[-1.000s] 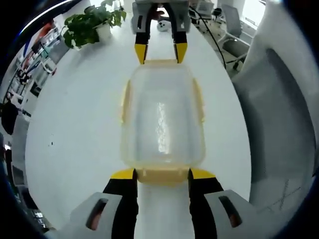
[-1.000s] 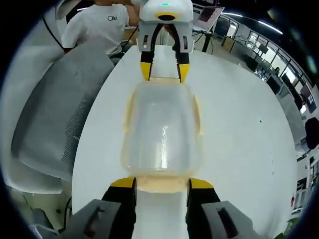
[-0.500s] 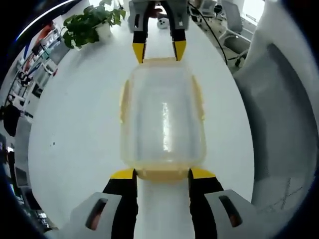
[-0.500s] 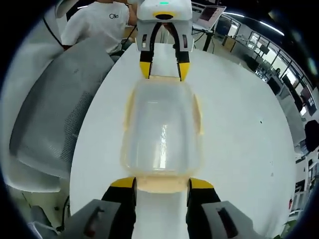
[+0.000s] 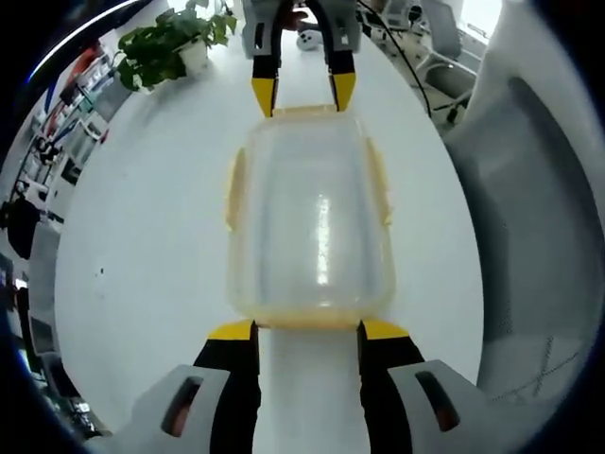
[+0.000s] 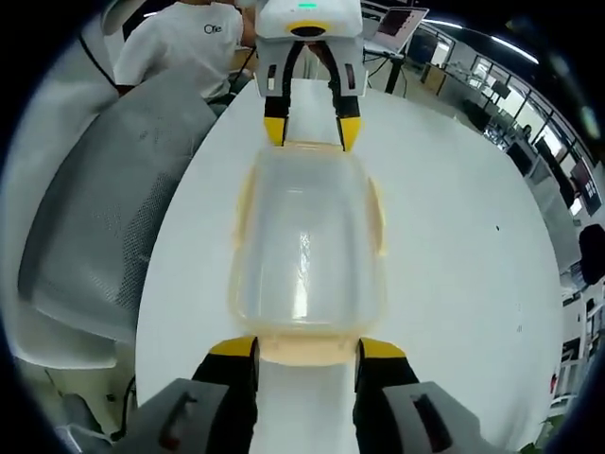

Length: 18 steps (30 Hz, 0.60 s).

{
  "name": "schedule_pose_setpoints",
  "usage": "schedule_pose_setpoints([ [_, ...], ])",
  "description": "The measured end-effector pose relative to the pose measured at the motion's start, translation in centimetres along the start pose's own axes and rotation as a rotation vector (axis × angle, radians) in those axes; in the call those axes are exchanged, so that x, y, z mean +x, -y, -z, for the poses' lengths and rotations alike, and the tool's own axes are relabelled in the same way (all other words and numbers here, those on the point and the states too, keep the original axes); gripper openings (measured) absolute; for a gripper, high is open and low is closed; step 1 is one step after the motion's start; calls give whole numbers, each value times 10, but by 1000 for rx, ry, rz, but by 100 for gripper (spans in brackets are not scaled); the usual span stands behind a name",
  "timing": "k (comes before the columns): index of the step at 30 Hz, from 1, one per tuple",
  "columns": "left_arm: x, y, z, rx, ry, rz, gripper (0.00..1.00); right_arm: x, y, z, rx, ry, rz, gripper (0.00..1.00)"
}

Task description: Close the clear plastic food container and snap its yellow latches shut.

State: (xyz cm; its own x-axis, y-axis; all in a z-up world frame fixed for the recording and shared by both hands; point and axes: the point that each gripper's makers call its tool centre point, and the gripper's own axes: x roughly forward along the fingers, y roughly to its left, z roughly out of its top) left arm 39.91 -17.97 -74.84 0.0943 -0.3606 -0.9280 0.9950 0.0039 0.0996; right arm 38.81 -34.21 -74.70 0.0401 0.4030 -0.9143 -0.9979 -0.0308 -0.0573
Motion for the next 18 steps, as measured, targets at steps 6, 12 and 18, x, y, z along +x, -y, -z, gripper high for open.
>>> schedule_pose_setpoints([
  [6,0,0,0,-6,17,-2,38,-1,-3,3,-3,-7,-22,38],
  [12,-2,1,1,-26,30,6,40,0,-9,11,19,-29,-38,43],
  [18,-6,1,6,-37,28,4,46,-3,-12,16,45,-34,-48,45],
])
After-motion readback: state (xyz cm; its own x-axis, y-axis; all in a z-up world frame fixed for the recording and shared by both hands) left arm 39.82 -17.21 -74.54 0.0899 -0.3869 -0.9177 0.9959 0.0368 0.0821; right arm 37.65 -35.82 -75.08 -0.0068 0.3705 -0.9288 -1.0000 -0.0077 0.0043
